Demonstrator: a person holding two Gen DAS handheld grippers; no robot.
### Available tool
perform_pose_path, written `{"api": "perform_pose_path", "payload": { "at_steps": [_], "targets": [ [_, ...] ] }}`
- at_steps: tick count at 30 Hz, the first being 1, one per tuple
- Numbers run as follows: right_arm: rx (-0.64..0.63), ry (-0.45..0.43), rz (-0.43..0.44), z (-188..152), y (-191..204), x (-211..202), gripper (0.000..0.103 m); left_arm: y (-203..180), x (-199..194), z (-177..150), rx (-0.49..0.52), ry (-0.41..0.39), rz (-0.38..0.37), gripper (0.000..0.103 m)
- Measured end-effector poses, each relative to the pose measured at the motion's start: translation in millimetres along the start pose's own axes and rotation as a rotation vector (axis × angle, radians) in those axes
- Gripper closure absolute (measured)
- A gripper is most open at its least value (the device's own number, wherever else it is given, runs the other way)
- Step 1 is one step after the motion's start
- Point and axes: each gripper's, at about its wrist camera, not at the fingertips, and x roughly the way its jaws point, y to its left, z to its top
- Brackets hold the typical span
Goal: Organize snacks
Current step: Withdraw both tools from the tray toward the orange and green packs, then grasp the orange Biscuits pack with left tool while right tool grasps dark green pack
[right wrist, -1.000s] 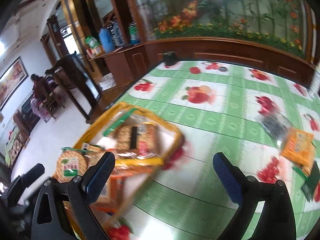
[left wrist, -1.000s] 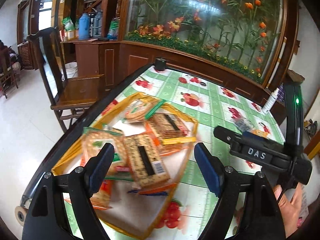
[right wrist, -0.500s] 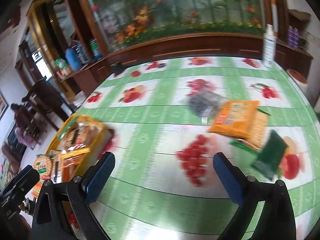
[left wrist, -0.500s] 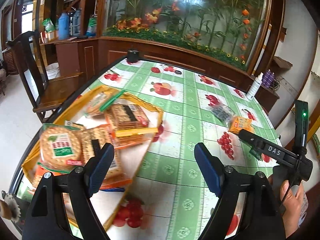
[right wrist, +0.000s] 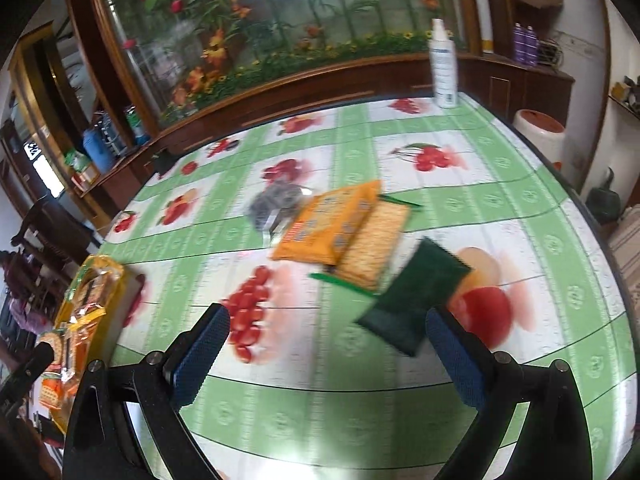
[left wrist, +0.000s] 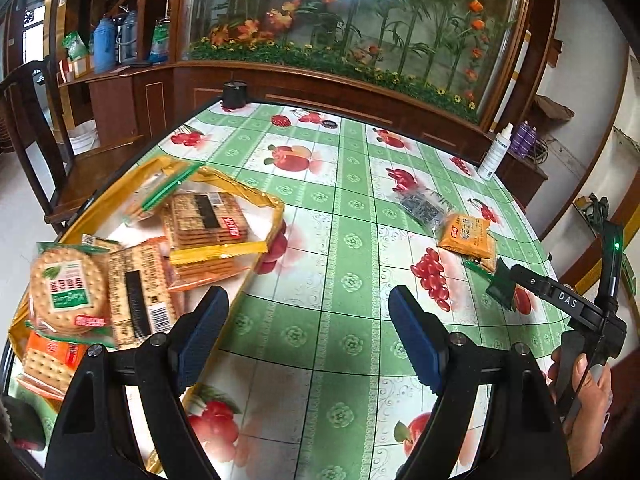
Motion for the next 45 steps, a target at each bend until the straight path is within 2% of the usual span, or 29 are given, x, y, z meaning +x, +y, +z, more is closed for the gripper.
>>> {"api": "perform_pose_path", "payload": {
  "at_steps": [10,12,15,18,20,23,25,29,31,32,34,35,36,40,42,45],
  "targets": [
    [0.017,0.028,-0.101,7,-37,16,0.003,-10,27,3,-0.009,0.049,-0.027,0.021],
    [0.026,0.042,-0.087,7,-41,19,0.003,-13,33,3,-0.005,0.06,-0.032,0.021],
    [0.025,0.061,-0.121,5,-44,23,0.003,-18,39,4,-0.002,0.066,-0.039,0.021],
    [0.077,0.084,-0.131,0,-45,31,0.003,-25,45,3,-0.002,0.083,-0.056,0.021],
    [0.102,0.072,-0.157,-1,-44,34,0.003,-31,48,2,0.012,0.091,-0.058,0.021],
    [0.154,0.096,-0.161,1,-45,46,0.003,-39,52,1,0.033,0.107,-0.065,0.021],
    [0.161,0.114,-0.2,2,-43,54,0.003,-48,56,2,0.058,0.12,-0.069,0.021],
    [0.136,0.121,-0.242,3,-40,59,0.002,-70,62,3,0.125,0.15,-0.109,0.021],
    [0.103,0.127,-0.264,1,-39,58,0.005,-80,65,6,0.141,0.151,-0.126,0.021],
    [0.091,0.124,-0.269,0,-39,57,0.01,-86,67,8,0.146,0.154,-0.137,0.021],
    [0.074,0.109,-0.267,-2,-41,50,0.027,-97,75,13,0.157,0.165,-0.147,0.021],
    [0.074,0.105,-0.259,-2,-43,46,0.047,-103,79,16,0.161,0.17,-0.151,0.021],
    [0.079,0.105,-0.251,-1,-46,44,0.061,-109,82,19,0.162,0.173,-0.162,0.021],
    [0.123,0.098,-0.181,-2,-64,35,0.078,-134,100,27,0.161,0.201,-0.224,0.021],
    [0.127,0.099,-0.166,-4,-68,34,0.095,-146,110,29,0.172,0.217,-0.247,0.021],
    [0.136,0.098,-0.14,-5,-75,31,0.098,-158,128,35,0.172,0.251,-0.283,0.021]
  ]
}}
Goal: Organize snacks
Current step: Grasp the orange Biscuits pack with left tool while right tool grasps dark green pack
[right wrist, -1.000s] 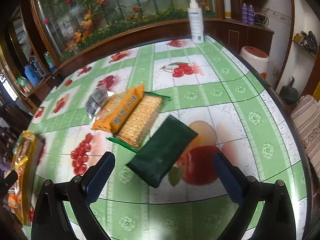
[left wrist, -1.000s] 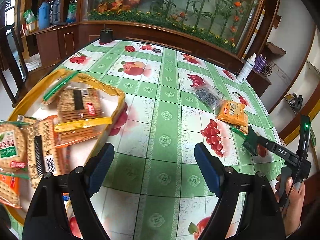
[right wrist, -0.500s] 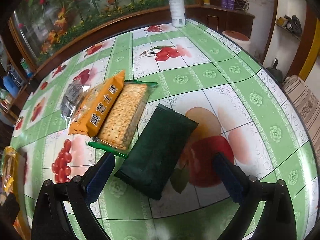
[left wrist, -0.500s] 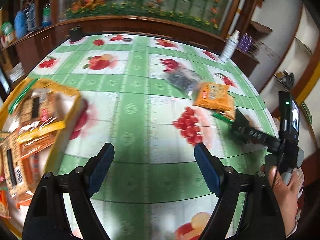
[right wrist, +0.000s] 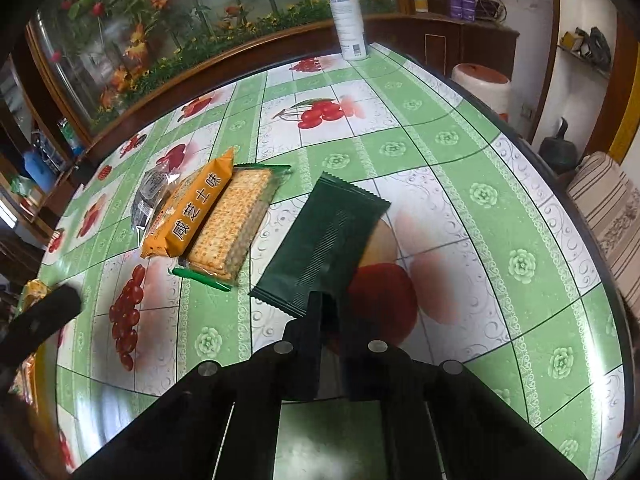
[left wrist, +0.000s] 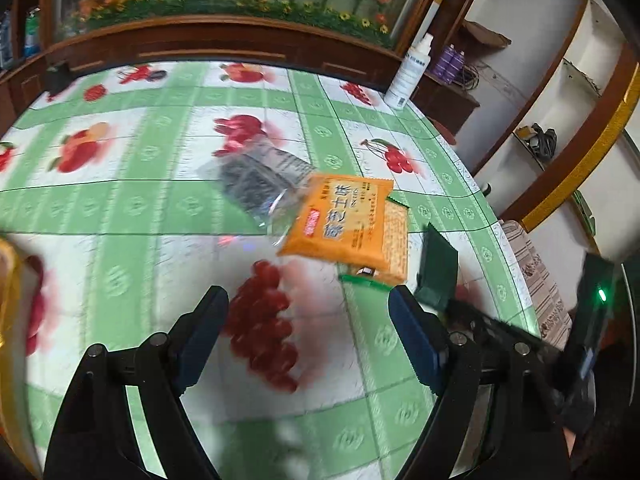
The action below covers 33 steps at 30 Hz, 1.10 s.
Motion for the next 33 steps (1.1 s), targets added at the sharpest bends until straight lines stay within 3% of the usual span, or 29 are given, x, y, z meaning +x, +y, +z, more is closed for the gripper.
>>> {"api": "perform_pose_path", "payload": {
  "at_steps": [4,7,9,11,13,16,20,22,23,24,26,29,31,32,33],
  "targets": [
    [0.013,0.0,0.032,1,-8,-1,0.098,2,18,10,-0.043,0.03,-0.02,0.021],
    [0.03,0.0,0.049,5,-12,0,0.082,-1,24,13,-0.04,0.038,-0.017,0.021],
    [0.039,-0.01,0.035,11,-11,0,0.039,-3,29,15,-0.033,0.042,-0.02,0.021],
    [0.037,-0.022,0.002,15,-7,1,0.016,-7,35,17,-0.019,0.051,-0.018,0.021],
    [0.041,-0.024,-0.001,20,-2,5,0.017,-11,40,20,-0.001,0.055,-0.007,0.021],
    [0.01,0.008,-0.092,27,9,22,0.015,-14,50,24,0.025,0.063,0.015,0.021],
    [-0.029,0.001,-0.147,33,16,32,0.018,-21,63,30,0.055,0.078,0.04,0.021],
    [-0.053,-0.01,-0.161,36,17,32,0.031,-28,70,32,0.083,0.078,0.06,0.021],
    [-0.058,-0.014,-0.169,36,16,31,0.048,-30,73,33,0.095,0.076,0.069,0.021],
    [-0.058,-0.016,-0.168,37,14,31,0.056,-32,76,34,0.104,0.071,0.079,0.02],
    [-0.05,-0.016,-0.147,38,6,29,0.065,-31,80,38,0.103,0.054,0.078,0.02],
    [-0.043,-0.018,-0.133,36,-2,24,0.068,-26,85,46,0.084,0.053,0.072,0.02],
    [-0.033,-0.023,-0.119,34,-7,21,0.075,-22,85,48,0.084,0.041,0.073,0.021],
    [-0.025,-0.023,-0.113,34,-10,20,0.09,-19,85,47,0.076,0.035,0.07,0.023],
    [-0.019,-0.022,-0.105,33,-11,19,0.093,-18,84,47,0.071,0.031,0.054,0.032]
  ]
}}
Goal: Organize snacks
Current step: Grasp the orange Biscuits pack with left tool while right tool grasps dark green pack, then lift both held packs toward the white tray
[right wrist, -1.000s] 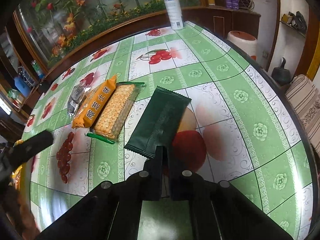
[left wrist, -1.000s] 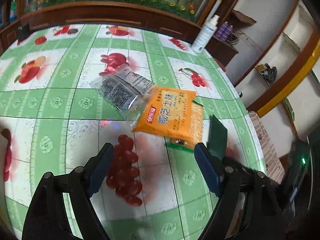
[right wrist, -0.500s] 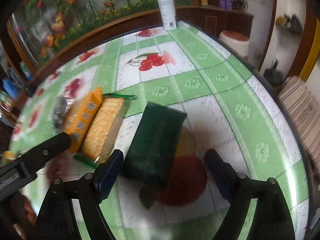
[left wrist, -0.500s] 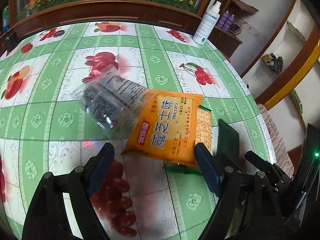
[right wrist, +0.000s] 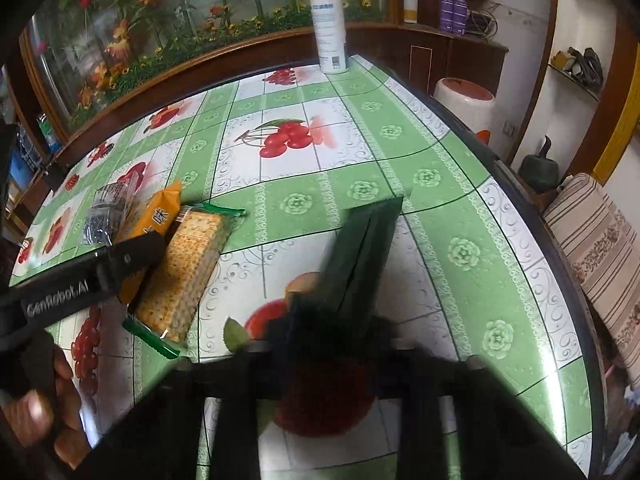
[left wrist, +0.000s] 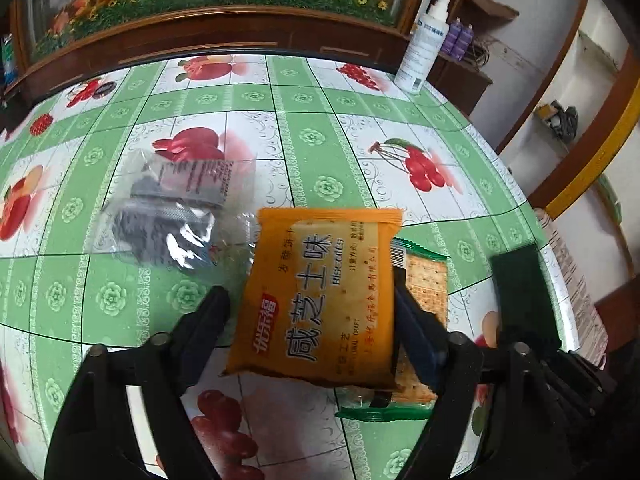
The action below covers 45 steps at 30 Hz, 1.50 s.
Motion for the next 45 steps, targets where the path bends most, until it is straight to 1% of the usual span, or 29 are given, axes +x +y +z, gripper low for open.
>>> {"api": "perform_pose_path", "payload": {
  "at_steps": [3,9,16,21,26,35,38,42,45],
  "targets": [
    [0.002,-0.004,0.013,-2,-1,-2,0.093,1,-2,-2,0.008,-0.003,0.045,0.032],
    [0.011,-0.008,0.057,-8,-1,-6,0.093,12,-17,-16,-0.016,-0.036,0.045,0.033],
    [0.02,-0.016,0.108,-24,-3,-21,0.093,20,-55,-40,-0.022,-0.096,0.059,0.033],
    [0.017,-0.029,0.137,-36,0,-38,0.093,23,-79,-62,-0.019,-0.123,0.07,0.033],
    [0.003,-0.043,0.179,-47,10,-58,0.094,27,-102,-81,-0.021,-0.15,0.094,0.033],
    [-0.025,-0.058,0.289,-63,36,-91,0.094,43,-146,-119,-0.029,-0.197,0.174,0.033],
    [-0.023,-0.045,0.362,-70,48,-99,0.094,51,-160,-131,-0.044,-0.208,0.183,0.033],
    [-0.029,-0.04,0.396,-76,59,-106,0.094,63,-179,-142,-0.068,-0.228,0.195,0.033],
    [-0.05,-0.05,0.405,-81,71,-114,0.094,70,-195,-148,-0.082,-0.253,0.21,0.033]
  ]
}}
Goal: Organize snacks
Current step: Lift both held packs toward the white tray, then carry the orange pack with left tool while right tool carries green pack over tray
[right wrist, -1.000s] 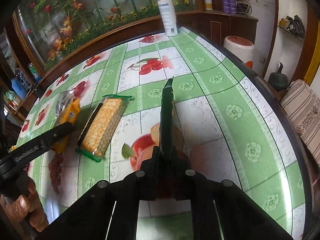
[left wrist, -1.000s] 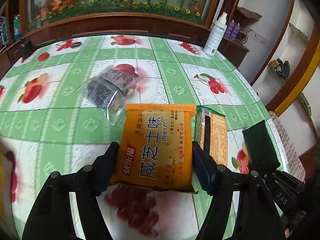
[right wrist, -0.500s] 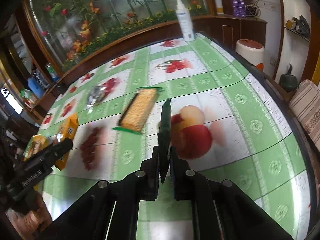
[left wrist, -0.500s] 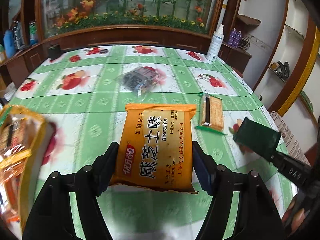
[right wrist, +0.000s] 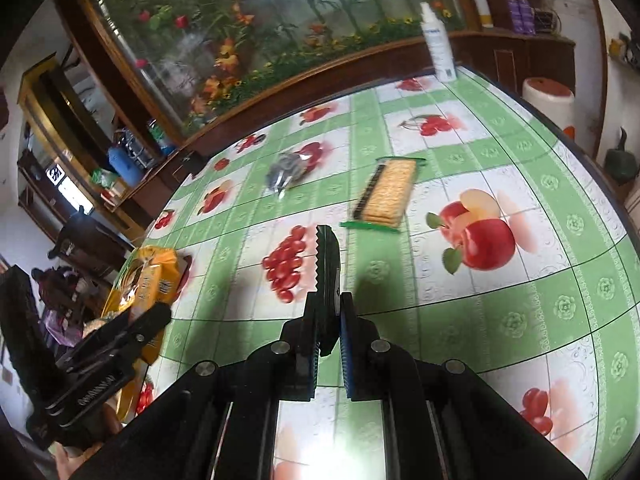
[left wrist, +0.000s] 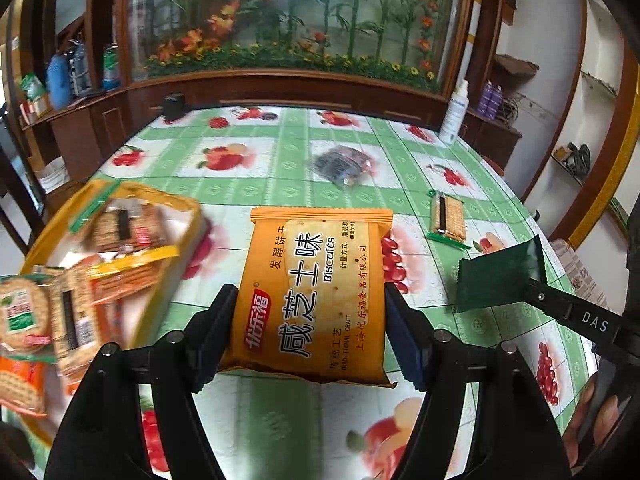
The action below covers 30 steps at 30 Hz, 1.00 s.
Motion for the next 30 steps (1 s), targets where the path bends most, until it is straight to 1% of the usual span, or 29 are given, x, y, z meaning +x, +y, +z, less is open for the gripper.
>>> {"api": "perform_pose_path", "payload": {
  "at_steps": [5,9,16,20,30],
  "targets": [
    [-0.042,-0.006,0.028,-3,29,-2,0.094,22,-22,-1,-0.024,-0.04,0.037,0.033],
    [-0.077,0.001,0.06,-4,56,4,0.094,43,-35,0,-0.044,-0.065,0.078,0.033],
    [-0.15,0.018,0.121,-7,108,18,0.094,92,-55,-1,-0.109,-0.099,0.153,0.032],
    [-0.205,0.031,0.16,-10,145,27,0.094,118,-62,-5,-0.149,-0.11,0.188,0.032],
    [-0.303,0.06,0.255,-19,220,47,0.094,172,-79,-18,-0.226,-0.129,0.26,0.032]
  ]
}}
